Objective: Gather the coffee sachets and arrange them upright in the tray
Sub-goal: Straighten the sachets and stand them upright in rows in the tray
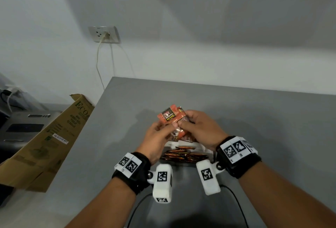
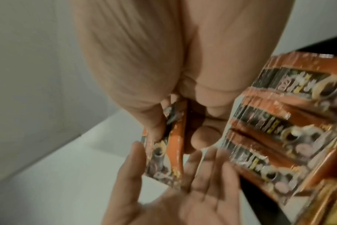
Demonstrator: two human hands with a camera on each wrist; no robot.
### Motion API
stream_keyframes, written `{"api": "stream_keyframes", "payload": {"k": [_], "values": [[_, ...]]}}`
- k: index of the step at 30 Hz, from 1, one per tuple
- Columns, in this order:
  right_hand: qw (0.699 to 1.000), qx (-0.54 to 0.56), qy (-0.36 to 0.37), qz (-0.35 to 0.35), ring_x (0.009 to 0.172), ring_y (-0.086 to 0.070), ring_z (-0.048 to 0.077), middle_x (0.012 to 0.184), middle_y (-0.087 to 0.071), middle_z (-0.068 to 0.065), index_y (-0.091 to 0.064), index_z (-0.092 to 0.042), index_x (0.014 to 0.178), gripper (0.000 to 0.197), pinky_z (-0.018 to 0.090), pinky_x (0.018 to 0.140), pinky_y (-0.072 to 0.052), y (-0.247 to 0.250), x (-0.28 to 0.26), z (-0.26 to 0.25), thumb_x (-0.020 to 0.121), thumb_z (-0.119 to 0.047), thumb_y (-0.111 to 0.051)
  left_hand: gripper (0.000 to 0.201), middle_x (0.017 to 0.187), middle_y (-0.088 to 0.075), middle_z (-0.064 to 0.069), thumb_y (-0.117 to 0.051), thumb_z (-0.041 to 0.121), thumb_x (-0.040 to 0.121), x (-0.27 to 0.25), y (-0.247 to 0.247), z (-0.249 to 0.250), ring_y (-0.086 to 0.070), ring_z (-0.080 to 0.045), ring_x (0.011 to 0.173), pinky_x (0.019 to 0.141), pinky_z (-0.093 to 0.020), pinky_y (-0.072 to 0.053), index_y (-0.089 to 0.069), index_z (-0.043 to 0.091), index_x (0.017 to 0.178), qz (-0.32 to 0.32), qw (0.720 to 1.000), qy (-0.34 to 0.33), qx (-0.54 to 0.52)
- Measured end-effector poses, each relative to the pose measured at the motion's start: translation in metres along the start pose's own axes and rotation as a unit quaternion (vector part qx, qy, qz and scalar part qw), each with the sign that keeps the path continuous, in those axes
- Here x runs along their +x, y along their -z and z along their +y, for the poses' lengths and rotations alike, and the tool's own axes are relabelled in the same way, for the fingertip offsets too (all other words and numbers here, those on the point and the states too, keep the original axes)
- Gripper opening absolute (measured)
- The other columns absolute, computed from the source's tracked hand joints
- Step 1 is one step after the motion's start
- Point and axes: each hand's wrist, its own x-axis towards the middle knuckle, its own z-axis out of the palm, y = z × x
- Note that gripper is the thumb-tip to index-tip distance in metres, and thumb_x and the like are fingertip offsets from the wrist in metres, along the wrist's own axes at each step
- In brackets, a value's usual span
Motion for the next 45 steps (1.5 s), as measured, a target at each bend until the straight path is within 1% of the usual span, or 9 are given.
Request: {"api": "stream_keyframes", "payload": {"k": [6, 9, 12, 18, 23, 28, 31, 35, 45], "values": [[0.984, -0.170, 0.025, 0.054, 0.067, -0.063, 0.015, 0.083, -0.073, 0.005, -0.068, -0.021, 0.094, 0.008, 0.032, 0.066, -0.055, -0.013, -0.008, -0.012, 0.091, -0.028, -0.068, 0.021, 0.091, -0.068, -0.023, -0.053, 0.007, 0.086, 0.004, -0.022, 0.016, -0.068, -0.031, 0.074, 0.062, -0.036, -0.054, -0.070, -0.001, 0.097, -0.015, 0.993, 0.051, -0.109], [0.958, -0.258, 0.080, 0.094, 0.099, -0.056, 0.005, 0.117, -0.055, -0.004, -0.057, -0.025, 0.122, 0.065, 0.006, 0.080, -0.041, -0.006, -0.012, -0.017, 0.068, -0.040, -0.088, 0.022, 0.089, -0.073, -0.020, -0.049, 0.000, 0.092, 0.004, -0.020, 0.025, -0.073, -0.026, 0.074, 0.057, -0.029, -0.058, -0.069, -0.004, 0.101, -0.027, 0.997, 0.053, -0.055], [0.931, -0.344, 0.122, -0.015, 0.133, -0.033, 0.010, 0.147, -0.037, -0.009, -0.037, -0.029, 0.150, 0.109, 0.023, 0.109, -0.030, 0.000, -0.009, -0.018, 0.057, -0.042, -0.093, 0.017, 0.079, -0.073, -0.014, -0.053, -0.005, 0.090, 0.001, -0.021, 0.028, -0.071, -0.022, 0.065, 0.053, -0.027, -0.055, -0.069, -0.001, 0.095, -0.055, 0.996, 0.074, 0.011], [0.921, -0.352, 0.166, -0.032, 0.111, -0.037, -0.005, 0.129, -0.056, -0.012, -0.052, -0.022, 0.142, 0.081, 0.009, 0.101, -0.023, 0.005, -0.011, -0.023, 0.069, -0.028, -0.088, 0.026, 0.089, -0.072, -0.018, -0.052, 0.008, 0.079, -0.001, -0.021, 0.024, -0.070, -0.028, 0.079, 0.065, -0.035, -0.059, -0.077, 0.005, 0.084, -0.073, 0.987, 0.128, -0.066], [0.987, -0.153, 0.048, 0.006, 0.115, -0.057, 0.001, 0.133, -0.053, -0.012, -0.040, -0.031, 0.150, 0.097, 0.021, 0.098, -0.048, 0.006, -0.010, -0.010, 0.067, -0.034, -0.091, 0.031, 0.110, -0.070, -0.026, -0.051, -0.003, 0.093, 0.001, -0.022, 0.026, -0.072, -0.034, 0.087, 0.063, -0.039, -0.062, -0.067, 0.006, 0.118, -0.023, 0.995, 0.072, -0.070], [0.991, 0.018, 0.023, 0.130, 0.076, -0.072, 0.026, 0.083, -0.069, -0.001, -0.070, -0.021, 0.107, 0.043, 0.055, 0.075, -0.061, -0.011, -0.011, 0.008, 0.070, -0.010, -0.088, 0.045, 0.100, -0.072, -0.011, -0.062, -0.005, 0.091, 0.004, -0.026, 0.020, -0.073, -0.025, 0.079, 0.056, -0.034, -0.058, -0.056, 0.011, 0.132, 0.018, 0.998, 0.033, -0.042], [0.983, 0.079, 0.008, 0.168, 0.055, -0.065, 0.021, 0.069, -0.064, 0.004, -0.072, -0.008, 0.093, 0.025, 0.045, 0.058, -0.060, -0.013, -0.009, 0.006, 0.073, 0.005, -0.081, 0.040, 0.101, -0.074, -0.011, -0.064, 0.000, 0.092, 0.002, -0.029, 0.020, -0.074, -0.024, 0.085, 0.062, -0.036, -0.059, -0.057, 0.011, 0.129, 0.014, 0.998, 0.038, -0.048], [0.965, 0.169, -0.017, 0.201, 0.053, -0.057, 0.017, 0.074, -0.061, 0.014, -0.063, -0.005, 0.084, 0.018, 0.024, 0.047, -0.047, -0.004, -0.006, 0.001, 0.080, 0.010, -0.071, 0.033, 0.116, -0.068, -0.023, -0.052, 0.012, 0.096, 0.001, -0.024, 0.023, -0.070, -0.036, 0.089, 0.070, -0.045, -0.060, -0.058, 0.007, 0.128, 0.015, 0.991, 0.080, -0.102], [0.977, 0.101, -0.056, 0.177, 0.071, -0.066, 0.026, 0.097, -0.069, 0.022, -0.063, -0.013, 0.102, 0.045, 0.040, 0.065, -0.057, 0.003, -0.008, -0.004, 0.068, 0.015, -0.071, 0.029, 0.097, -0.072, -0.020, -0.058, 0.001, 0.094, 0.002, -0.018, 0.018, -0.072, -0.029, 0.076, 0.067, -0.041, -0.061, -0.062, 0.001, 0.122, 0.014, 0.998, 0.054, -0.004]]}}
